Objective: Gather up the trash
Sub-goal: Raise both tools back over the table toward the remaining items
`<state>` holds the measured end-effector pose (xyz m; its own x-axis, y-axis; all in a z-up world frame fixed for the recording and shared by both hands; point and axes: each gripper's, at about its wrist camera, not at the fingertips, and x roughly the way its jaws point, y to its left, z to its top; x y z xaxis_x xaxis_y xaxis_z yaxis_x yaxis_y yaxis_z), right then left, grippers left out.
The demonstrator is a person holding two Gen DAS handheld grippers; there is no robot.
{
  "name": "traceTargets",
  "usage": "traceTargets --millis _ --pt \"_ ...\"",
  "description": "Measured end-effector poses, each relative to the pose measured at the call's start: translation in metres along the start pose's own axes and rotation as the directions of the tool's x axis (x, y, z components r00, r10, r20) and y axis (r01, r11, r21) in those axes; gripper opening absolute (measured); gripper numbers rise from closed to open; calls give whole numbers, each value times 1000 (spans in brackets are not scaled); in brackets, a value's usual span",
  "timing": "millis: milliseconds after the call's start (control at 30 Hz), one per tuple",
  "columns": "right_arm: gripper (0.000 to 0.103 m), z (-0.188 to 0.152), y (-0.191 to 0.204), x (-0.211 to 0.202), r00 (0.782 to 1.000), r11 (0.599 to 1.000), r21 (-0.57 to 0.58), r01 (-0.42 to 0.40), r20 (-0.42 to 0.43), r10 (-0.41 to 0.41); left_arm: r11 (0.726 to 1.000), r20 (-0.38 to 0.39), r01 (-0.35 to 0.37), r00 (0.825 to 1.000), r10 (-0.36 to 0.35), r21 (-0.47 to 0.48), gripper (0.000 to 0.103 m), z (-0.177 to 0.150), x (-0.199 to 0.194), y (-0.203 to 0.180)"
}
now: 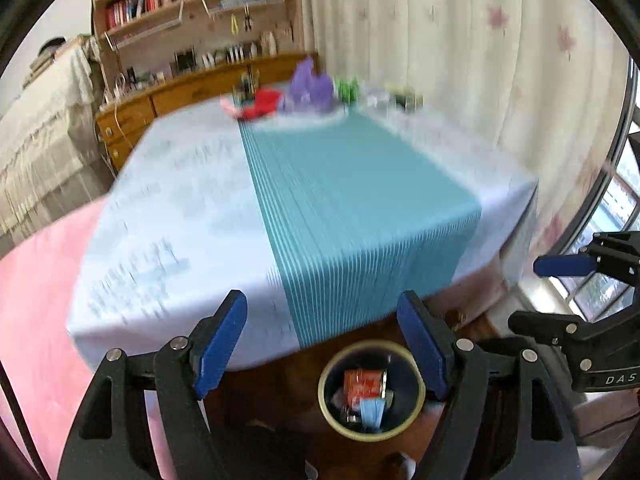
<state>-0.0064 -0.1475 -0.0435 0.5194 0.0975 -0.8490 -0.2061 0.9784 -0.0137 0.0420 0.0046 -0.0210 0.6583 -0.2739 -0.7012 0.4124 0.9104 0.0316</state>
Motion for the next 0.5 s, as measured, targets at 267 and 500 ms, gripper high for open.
traceTargets --millis 267,500 --pt "61 53 -12 -58 975 997 -56 56 216 -43 999 101 -27 994 30 -25 76 66 -37 18" --pt "61 95 -50 -39 966 995 -60 85 250 -67 998 159 -47 986 55 -51 76 121 -32 34"
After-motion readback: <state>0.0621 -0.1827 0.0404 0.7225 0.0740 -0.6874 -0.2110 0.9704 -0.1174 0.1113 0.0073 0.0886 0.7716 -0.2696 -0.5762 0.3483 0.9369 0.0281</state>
